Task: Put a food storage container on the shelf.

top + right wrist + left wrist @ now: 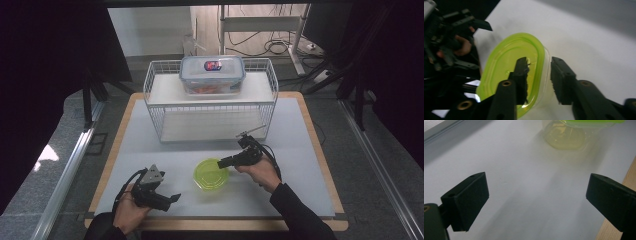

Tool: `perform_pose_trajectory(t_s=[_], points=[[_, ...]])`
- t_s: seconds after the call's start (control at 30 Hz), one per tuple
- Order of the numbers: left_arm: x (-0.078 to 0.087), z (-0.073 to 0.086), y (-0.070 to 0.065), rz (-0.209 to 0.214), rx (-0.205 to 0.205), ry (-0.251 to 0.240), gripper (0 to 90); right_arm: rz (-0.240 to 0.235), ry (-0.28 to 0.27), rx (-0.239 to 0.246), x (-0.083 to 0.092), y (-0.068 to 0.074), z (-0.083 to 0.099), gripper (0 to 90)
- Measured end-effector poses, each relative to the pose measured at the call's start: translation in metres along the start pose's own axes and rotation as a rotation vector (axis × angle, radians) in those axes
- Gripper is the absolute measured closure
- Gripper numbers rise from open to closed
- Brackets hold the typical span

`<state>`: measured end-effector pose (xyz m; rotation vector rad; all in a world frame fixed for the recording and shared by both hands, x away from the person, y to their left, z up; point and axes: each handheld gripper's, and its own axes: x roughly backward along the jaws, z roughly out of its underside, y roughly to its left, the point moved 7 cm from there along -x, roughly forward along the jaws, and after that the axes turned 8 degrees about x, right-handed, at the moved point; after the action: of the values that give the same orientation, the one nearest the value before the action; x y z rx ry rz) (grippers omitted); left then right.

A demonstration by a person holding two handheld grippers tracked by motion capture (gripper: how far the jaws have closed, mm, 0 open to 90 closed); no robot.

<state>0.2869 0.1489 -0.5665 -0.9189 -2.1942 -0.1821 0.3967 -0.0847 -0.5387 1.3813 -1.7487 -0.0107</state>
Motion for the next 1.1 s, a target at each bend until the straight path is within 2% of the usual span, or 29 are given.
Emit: perform_pose_trajectory(t_s=[0.07, 0.1, 0.13, 0.23, 0.27, 0.37, 0.53, 0.6, 0.67, 1.1], points=[[0.000, 0.000, 0.000, 0.001, -0.001, 0.003, 4.5, -0.026, -0.003, -0.021, 0.000, -0.001, 0.000, 70.5], [-0.001, 0.000, 0.000, 0.002, -0.002, 0.005, 4.5, -0.027, -0.002, -0.029, 0.000, -0.001, 0.000, 75.3], [-0.001, 0.001, 0.000, 0.002, -0.004, 0.008, 4.5, -0.015, 0.004, -0.024, 0.000, -0.003, 0.001, 76.2], [-0.002, 0.001, -0.001, 0.002, -0.007, 0.011, 4.5, -0.033, 0.000, -0.045, -0.001, -0.003, 0.001, 79.6], [-0.002, 0.001, -0.001, 0.003, -0.008, 0.011, 4.5, -0.043, -0.001, -0.043, -0.002, -0.002, 0.001, 80.1], [-0.002, 0.001, -0.001, 0.003, -0.009, 0.014, 4.6, -0.025, 0.005, -0.031, -0.002, 0.000, -0.001, 80.6], [-0.002, 0.001, -0.001, 0.005, -0.008, 0.013, 4.7, -0.054, -0.017, -0.032, -0.001, 0.006, -0.003, 81.5], [-0.002, 0.001, -0.001, 0.004, -0.008, 0.013, 4.8, -0.041, -0.022, -0.020, 0.001, 0.008, -0.004, 81.7], [-0.002, 0.001, -0.001, 0.005, -0.008, 0.013, 4.8, -0.029, -0.036, -0.014, 0.004, 0.007, -0.006, 81.8], [0.000, 0.000, 0.000, 0.003, 0.000, -0.003, 4.7, -0.037, -0.137, -0.019, 0.033, 0.011, -0.019, 81.9]])
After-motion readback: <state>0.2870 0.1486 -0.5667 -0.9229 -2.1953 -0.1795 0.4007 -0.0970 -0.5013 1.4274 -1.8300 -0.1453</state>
